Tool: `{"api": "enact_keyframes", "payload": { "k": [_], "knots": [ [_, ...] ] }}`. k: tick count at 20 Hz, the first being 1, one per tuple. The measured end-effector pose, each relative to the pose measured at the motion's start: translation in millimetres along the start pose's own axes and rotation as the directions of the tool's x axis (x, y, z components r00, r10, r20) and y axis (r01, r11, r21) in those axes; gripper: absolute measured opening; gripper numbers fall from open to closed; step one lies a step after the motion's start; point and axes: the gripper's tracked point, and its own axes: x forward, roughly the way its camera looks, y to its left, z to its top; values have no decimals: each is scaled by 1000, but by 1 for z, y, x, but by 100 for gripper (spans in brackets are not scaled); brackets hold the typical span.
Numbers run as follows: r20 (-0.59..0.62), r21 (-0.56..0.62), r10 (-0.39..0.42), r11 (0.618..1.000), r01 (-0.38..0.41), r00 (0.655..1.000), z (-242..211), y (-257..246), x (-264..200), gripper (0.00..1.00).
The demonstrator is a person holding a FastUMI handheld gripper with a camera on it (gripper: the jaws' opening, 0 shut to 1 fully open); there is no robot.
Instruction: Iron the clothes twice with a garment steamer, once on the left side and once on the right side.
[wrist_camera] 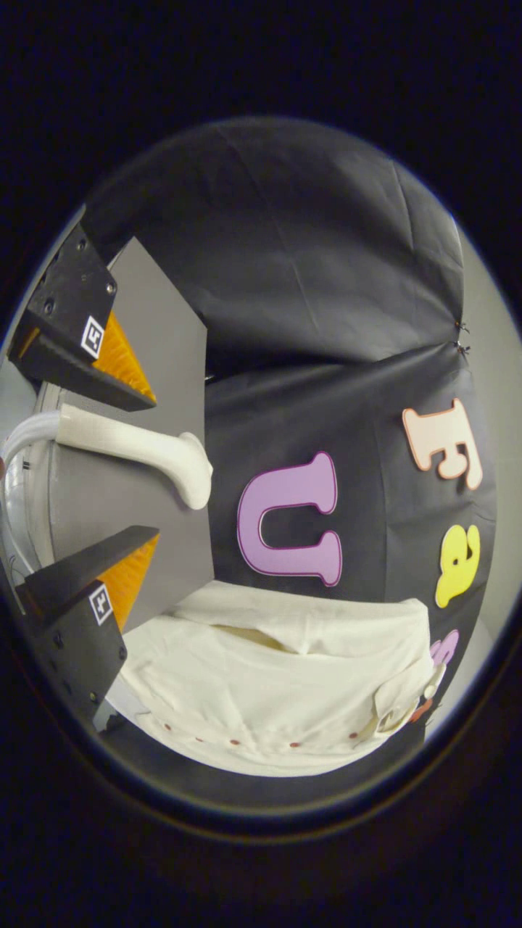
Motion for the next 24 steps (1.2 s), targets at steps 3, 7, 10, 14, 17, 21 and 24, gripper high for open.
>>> {"api": "enact_keyframes", "payload": {
  "k": [3,7,10,14,17,21,24],
  "knots": [
    [-171,-31,53,998,-60,984,-20,23,30,97],
    [-237,-53,9,998,-22,972,-29,31,69,97],
    [-313,-174,-79,985,25,946,-42,22,81,97],
    [-439,-122,-149,987,106,886,-63,23,74,75],
    [-420,33,-62,996,83,905,-68,26,85,53],
    [-267,140,27,990,11,963,-51,26,85,43],
    [-136,110,42,994,-27,990,-26,26,77,41]
  ]
}}
